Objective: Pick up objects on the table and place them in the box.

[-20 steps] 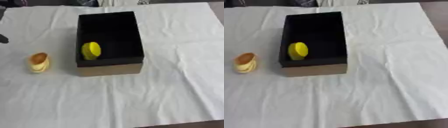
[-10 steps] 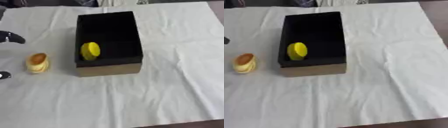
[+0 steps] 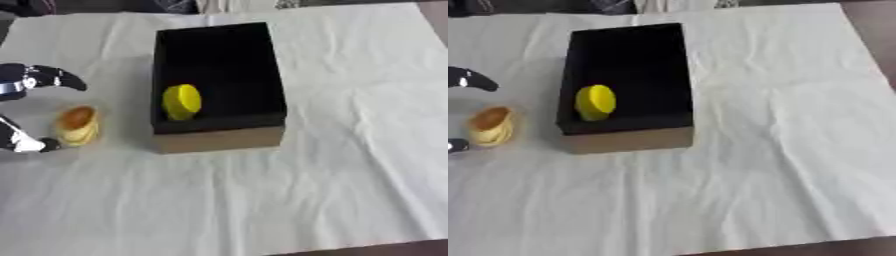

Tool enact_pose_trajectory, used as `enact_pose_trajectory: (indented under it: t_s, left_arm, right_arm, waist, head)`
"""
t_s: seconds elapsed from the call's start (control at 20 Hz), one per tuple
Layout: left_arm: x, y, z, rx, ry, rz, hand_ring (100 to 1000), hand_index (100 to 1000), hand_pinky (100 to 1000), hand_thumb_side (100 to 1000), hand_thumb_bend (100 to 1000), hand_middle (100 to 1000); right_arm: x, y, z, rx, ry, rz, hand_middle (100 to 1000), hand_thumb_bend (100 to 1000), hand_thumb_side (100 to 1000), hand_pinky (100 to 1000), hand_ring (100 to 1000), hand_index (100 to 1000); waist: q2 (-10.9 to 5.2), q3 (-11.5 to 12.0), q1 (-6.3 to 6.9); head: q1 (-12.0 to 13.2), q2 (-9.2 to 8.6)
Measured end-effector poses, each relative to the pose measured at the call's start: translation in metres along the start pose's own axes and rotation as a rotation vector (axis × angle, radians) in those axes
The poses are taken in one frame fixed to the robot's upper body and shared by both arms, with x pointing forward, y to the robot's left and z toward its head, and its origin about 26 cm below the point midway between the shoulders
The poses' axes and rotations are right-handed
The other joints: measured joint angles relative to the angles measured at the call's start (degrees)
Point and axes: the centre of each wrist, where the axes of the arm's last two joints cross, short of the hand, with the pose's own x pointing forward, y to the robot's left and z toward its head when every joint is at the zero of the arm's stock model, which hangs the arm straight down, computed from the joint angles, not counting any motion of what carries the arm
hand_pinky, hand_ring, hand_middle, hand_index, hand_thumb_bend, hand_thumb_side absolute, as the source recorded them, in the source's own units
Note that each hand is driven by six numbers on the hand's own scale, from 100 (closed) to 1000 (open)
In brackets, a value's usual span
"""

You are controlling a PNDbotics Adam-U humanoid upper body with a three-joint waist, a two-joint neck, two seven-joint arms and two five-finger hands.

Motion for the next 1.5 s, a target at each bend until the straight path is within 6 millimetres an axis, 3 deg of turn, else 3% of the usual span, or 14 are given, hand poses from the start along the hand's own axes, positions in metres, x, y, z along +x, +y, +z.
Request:
enact_pose_trajectory:
  t_s: [0.35,0.7,1.05,1.25,1.5]
  left_arm:
    - [0.000,-0.003,-0.006,-0.021,0.021,-0.013,965,940,949,100,544,890]
    - [-0.006,-0.017,-0.030,-0.039,0.039,-0.019,957,942,938,100,483,884]
    - [-0.003,-0.018,-0.049,-0.003,0.013,-0.046,937,928,913,100,429,860]
    - [-0.004,-0.021,-0.056,-0.006,0.018,-0.062,850,855,827,100,323,760]
    - [-0.004,-0.022,-0.058,0.044,0.053,-0.113,681,674,680,100,214,566]
  right_arm:
    - [0.000,0.001,-0.001,0.002,0.009,-0.012,538,100,100,933,896,823]
    - [0.000,0.003,0.000,0.009,0.019,-0.026,535,100,100,937,898,823]
    - [-0.001,0.006,0.000,0.022,0.031,-0.035,532,100,100,939,900,823]
    - [-0.001,0.007,0.001,0.025,0.039,-0.037,531,100,100,943,901,823]
    - [-0.002,0.008,0.002,0.029,0.051,-0.043,520,100,100,946,902,823]
  waist:
    - [0.00,0.23,-0.37]
    - [0.00,-0.02,-0.48]
    - [0.08,-0.39,-0.43]
    - [0.38,-0.55,-0.32]
    - [0.42,-0.65,-0.28]
  head:
    - [-0.01,0.00]
    - [0.12,0.00]
    - [0.48,-0.05]
    - [0.57,-0.06]
    - [0.60,-0.06]
